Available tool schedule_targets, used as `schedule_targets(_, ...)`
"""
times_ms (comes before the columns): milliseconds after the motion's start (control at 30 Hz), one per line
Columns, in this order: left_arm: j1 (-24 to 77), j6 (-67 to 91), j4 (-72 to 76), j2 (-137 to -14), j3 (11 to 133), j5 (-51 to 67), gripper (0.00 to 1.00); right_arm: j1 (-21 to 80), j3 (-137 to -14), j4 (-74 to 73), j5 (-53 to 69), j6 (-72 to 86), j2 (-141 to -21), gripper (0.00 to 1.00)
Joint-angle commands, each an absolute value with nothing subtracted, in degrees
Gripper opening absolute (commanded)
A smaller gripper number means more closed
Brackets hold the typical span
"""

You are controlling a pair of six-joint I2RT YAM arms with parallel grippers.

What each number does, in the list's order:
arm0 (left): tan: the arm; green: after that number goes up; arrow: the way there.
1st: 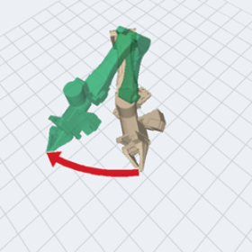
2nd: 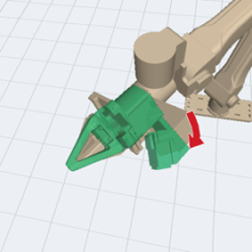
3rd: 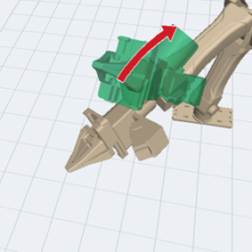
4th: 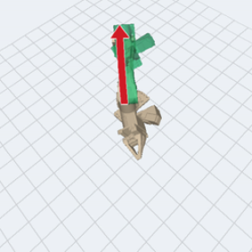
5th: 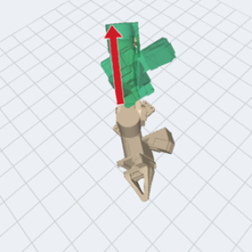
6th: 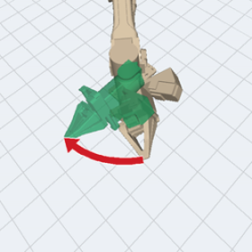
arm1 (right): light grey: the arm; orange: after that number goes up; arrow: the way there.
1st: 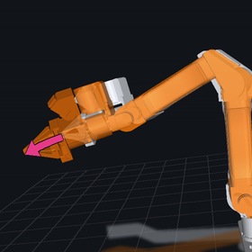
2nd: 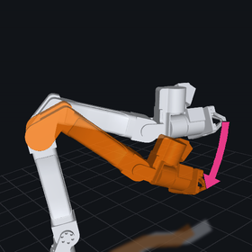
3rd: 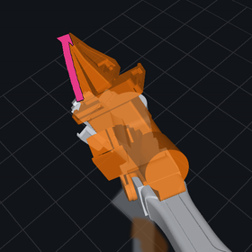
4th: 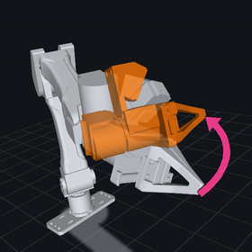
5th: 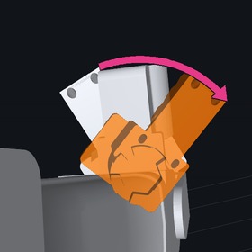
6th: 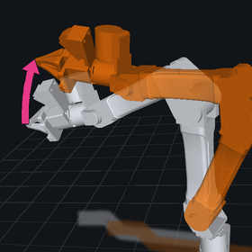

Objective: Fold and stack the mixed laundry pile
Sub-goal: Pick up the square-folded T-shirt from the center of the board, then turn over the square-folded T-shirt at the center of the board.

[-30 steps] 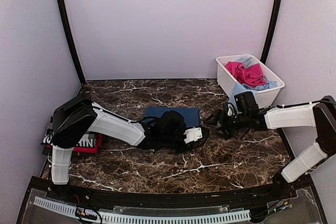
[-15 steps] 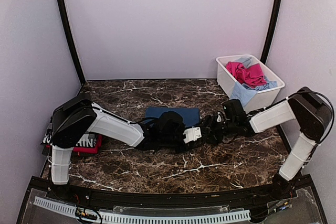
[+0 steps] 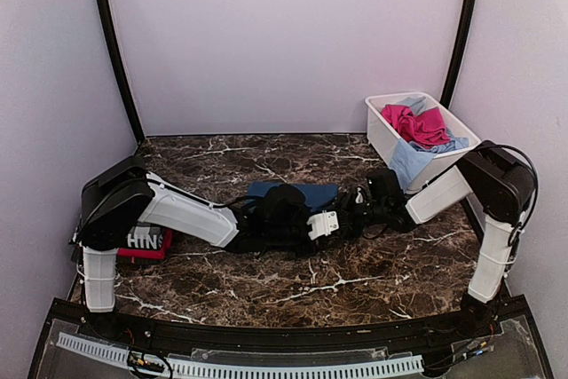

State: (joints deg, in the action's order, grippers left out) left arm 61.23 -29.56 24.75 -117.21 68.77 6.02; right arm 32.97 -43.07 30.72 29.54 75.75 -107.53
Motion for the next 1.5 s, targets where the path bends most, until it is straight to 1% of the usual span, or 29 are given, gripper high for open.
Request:
schedule_targets(0,61.5,-29.2,26.6,-113.7,67.8,7.0,0.00,33.6,-43.1,31.1,27.5,78.2,-110.7,0.59)
schedule_targets(67,61.6,-29.3,26.6,-113.7,67.6,7.2,0.00,33.5,-43.3,31.5,27.0,78.4,-111.3,0.57)
schedule_targets(133,61.6,-29.5,26.5,-113.8,67.4,7.7,0.00,33.5,-43.9,32.3,27.7,78.7,-112.5,0.51)
schedule_targets(267,61.7,-30.2,26.3,-113.7,67.2,7.6,0.00,33.4,-44.5,35.1,30.1,79.5,-114.8,0.35)
schedule_targets(367,61.7,-30.2,26.1,-113.6,67.1,6.8,0.02,33.4,-44.6,34.5,30.5,79.0,-114.8,0.20)
schedule_targets(433,61.7,-29.2,25.3,-113.3,67.5,6.5,0.11,33.2,-44.8,31.8,30.0,77.6,-113.9,0.09)
schedule_targets(467,61.7,-28.4,25.0,-113.1,67.6,6.5,0.20,33.1,-45.0,29.8,29.7,76.6,-113.0,0.05)
schedule_targets(500,61.7,-27.9,24.4,-112.5,67.8,6.2,0.24,32.9,-45.5,27.8,29.6,74.9,-112.3,0.00)
schedule_targets(533,61.7,-26.7,24.1,-112.1,67.7,5.9,0.31,32.6,-46.2,24.5,29.8,73.0,-111.6,0.00)
schedule_targets(600,61.7,-25.3,23.5,-109.6,66.8,4.1,0.39,31.9,-47.3,18.9,30.1,68.6,-110.1,0.00)
schedule_targets(700,61.6,-22.8,22.8,-106.4,64.1,-0.2,0.47,30.6,-48.3,10.7,30.6,62.9,-107.5,0.00)
schedule_targets(733,61.6,-22.3,22.8,-104.8,62.7,-2.6,0.51,30.3,-48.7,7.4,30.6,60.6,-106.5,0.00)
schedule_targets(800,61.6,-20.5,22.5,-102.2,60.9,-6.1,0.57,29.6,-49.9,-0.8,29.8,55.8,-104.5,0.00)
schedule_targets(833,61.6,-19.0,21.8,-101.4,60.5,-7.1,0.58,29.2,-50.5,-4.5,29.1,53.2,-103.4,0.00)
schedule_targets(867,61.6,-18.2,21.5,-99.7,59.6,-9.0,0.62,28.9,-51.1,-7.6,28.6,50.7,-102.5,0.00)
schedule_targets(900,61.6,-16.2,20.6,-98.9,59.2,-9.8,0.69,28.6,-51.7,-10.8,27.9,48.4,-101.4,0.00)
schedule_targets(933,61.5,-15.0,20.0,-97.3,58.7,-10.9,0.73,28.3,-52.2,-13.6,27.0,46.0,-100.3,0.00)
schedule_targets(967,61.3,-12.9,18.5,-96.6,58.4,-11.1,0.79,28.0,-52.8,-16.9,25.7,43.9,-99.3,0.00)
schedule_targets(1000,61.1,-11.9,17.3,-95.2,57.9,-11.4,0.81,27.7,-53.5,-20.1,24.2,41.5,-98.0,0.00)
schedule_targets(1033,61.0,-10.0,16.8,-94.5,57.6,-11.5,0.87,27.6,-54.4,-23.4,22.2,39.3,-96.9,0.00)
schedule_targets(1100,60.6,-7.7,15.8,-92.3,56.6,-11.4,0.90,27.2,-56.5,-29.7,17.2,35.5,-94.7,0.00)
schedule_targets(1300,59.0,-3.7,15.9,-85.7,51.6,-11.0,0.94,25.7,-63.5,-45.1,5.0,27.4,-86.9,0.00)
schedule_targets(1467,57.5,-1.4,13.3,-82.2,50.1,-13.2,0.95,25.7,-74.0,-60.6,-8.4,23.3,-82.0,0.00)
